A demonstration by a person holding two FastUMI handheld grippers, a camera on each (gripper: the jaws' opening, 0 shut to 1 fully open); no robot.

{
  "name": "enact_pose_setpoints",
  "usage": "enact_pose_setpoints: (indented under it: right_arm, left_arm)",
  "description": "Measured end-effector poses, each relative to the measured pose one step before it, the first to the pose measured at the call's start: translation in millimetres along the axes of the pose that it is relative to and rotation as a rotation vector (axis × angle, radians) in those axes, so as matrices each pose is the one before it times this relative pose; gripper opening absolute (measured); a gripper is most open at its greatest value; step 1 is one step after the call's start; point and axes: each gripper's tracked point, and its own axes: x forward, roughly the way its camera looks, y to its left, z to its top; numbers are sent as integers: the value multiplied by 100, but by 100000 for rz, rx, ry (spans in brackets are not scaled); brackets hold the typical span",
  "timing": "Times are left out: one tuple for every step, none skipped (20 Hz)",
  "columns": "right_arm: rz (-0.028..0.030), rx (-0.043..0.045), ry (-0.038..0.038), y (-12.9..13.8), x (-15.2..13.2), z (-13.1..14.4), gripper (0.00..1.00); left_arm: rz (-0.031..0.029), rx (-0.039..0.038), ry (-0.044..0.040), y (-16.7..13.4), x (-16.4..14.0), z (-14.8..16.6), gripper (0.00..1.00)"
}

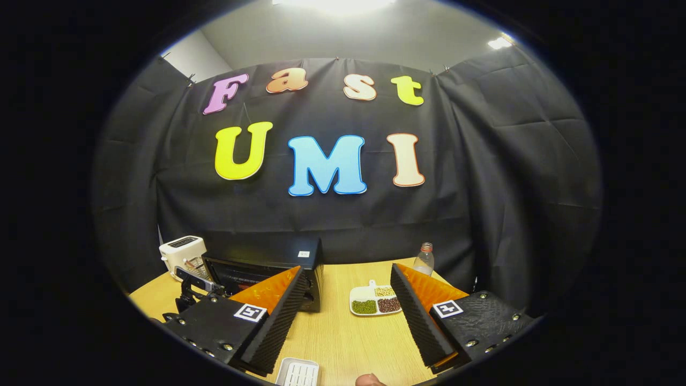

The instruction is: Open the electric oven with the left hand, put the food in, and close the electric oven.

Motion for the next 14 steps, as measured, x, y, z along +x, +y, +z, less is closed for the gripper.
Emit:
enact_pose_setpoints:
  right_arm:
    - [726, -230, 695, 208, -93, -209, 96]
    - [941, -174, 571, 158, -73, -222, 96]
    - [501, -203, 253, 140, 109, -122, 97]
    - [419, -34, 230, 38, 149, -87, 96]
    - [638, 317, 306, 254, -111, -54, 97]
    - [759, 264, 394, 254, 94, -68, 97]
    - [553, -85, 230, 203, 105, -45, 97]
    - [462, -345, -1, 110, 126, 28, 97]
    - [181, -392, -246, 108, 138, 20, 96]
    - [94, -326, -226, 62, -17, 122, 96]
    - [-51, -252, 21, -20, 33, -24, 96]
    - [-179, 151, 127, -22, 55, -11, 97]
    - [-156, 517, 168, 79, 88, -46, 96]
    - [-272, 487, 191, -65, 201, -32, 96]
  left_arm:
    - [-9, 195, -1617, 9, -350, 513, 91]
    - [70, 237, -2019, 41, -344, 726, 91]
    - [18, 253, -1439, 48, -286, 600, 96]
    - [-64, 47, -931, 39, -319, 464, 100]
    - [-132, -179, -676, 55, -309, 539, 100]
    - [-80, -304, -591, 34, -179, 502, 100]
    - [-58, -271, -1211, 80, -132, 762, 100]
    - [-18, -206, -1665, 33, -55, 663, 100]
    - [27, -51, -1738, 94, -71, 1003, 96]
    - [57, -152, -1696, -45, 32, 1138, 96]
    - [-29, 89, -1710, 100, 256, 1031, 96]
    - [12, 424, -1842, 126, 130, 858, 96]
    - [-116, 717, -1806, 77, 197, 861, 96]
    - [-151, 462, -1553, -68, 66, 702, 97]
